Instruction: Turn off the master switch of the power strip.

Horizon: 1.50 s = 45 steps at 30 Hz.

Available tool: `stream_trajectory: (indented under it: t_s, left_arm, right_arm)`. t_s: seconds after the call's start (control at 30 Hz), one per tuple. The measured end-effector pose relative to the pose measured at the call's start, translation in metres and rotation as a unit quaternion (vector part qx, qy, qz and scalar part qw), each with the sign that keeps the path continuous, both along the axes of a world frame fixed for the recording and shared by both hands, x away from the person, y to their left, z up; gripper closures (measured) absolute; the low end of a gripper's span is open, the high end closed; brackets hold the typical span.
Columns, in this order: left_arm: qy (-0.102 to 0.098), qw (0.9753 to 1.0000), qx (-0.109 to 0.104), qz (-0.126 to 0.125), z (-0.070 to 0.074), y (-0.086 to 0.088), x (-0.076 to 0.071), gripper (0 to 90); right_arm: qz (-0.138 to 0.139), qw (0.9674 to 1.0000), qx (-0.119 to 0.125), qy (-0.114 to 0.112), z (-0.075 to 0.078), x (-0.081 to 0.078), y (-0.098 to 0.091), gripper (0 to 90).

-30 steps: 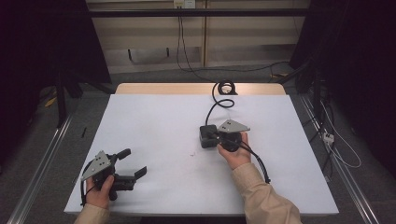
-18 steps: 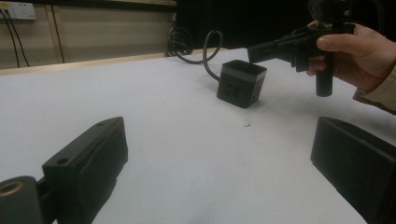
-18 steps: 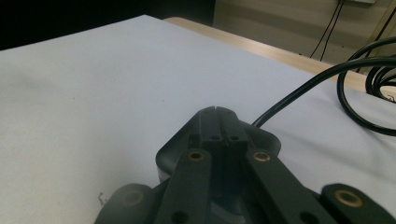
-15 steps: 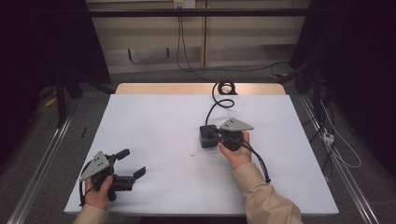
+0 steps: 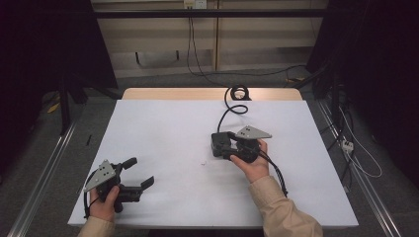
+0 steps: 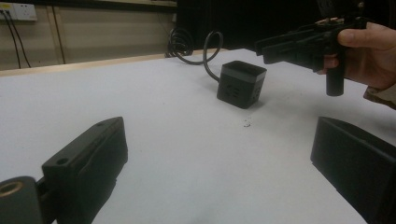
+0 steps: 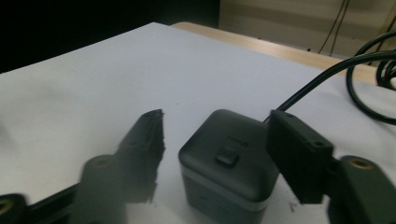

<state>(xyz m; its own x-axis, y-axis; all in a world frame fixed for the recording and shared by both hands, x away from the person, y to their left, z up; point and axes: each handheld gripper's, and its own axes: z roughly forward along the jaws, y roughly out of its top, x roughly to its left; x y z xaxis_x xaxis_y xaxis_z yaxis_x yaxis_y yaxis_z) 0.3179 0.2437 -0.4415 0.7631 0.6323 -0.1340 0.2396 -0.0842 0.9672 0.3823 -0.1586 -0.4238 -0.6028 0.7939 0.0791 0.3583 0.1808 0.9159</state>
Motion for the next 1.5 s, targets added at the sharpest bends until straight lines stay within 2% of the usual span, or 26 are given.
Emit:
stream_trajectory:
  t_s: [0.17, 0.33, 0.53, 1.13, 1.5]
  left_arm:
    - [0.000, 1.0000, 0.000, 0.001, 0.000, 0.001, -0.001, 3.7]
    - [0.001, 1.0000, 0.002, 0.004, 0.000, 0.001, -0.002, 3.7]
    - [0.001, 1.0000, 0.001, 0.005, -0.001, 0.004, -0.003, 3.7]
    - [0.003, 1.0000, 0.002, 0.004, -0.001, 0.004, -0.003, 3.6]
    - [0.002, 1.0000, 0.002, 0.002, -0.002, 0.002, -0.003, 3.6]
  right_arm:
    - [0.005, 1.0000, -0.001, 0.002, 0.000, -0.006, -0.003, 25.3]
    - [0.007, 1.0000, 0.003, 0.005, -0.002, -0.011, -0.008, 22.4]
    - [0.017, 0.9997, -0.004, 0.017, -0.006, -0.019, -0.013, 18.7]
    - [0.036, 0.9987, -0.011, 0.033, -0.016, -0.043, -0.031, 16.4]
    - [0.030, 0.9989, -0.005, 0.036, -0.020, -0.057, -0.049, 16.1]
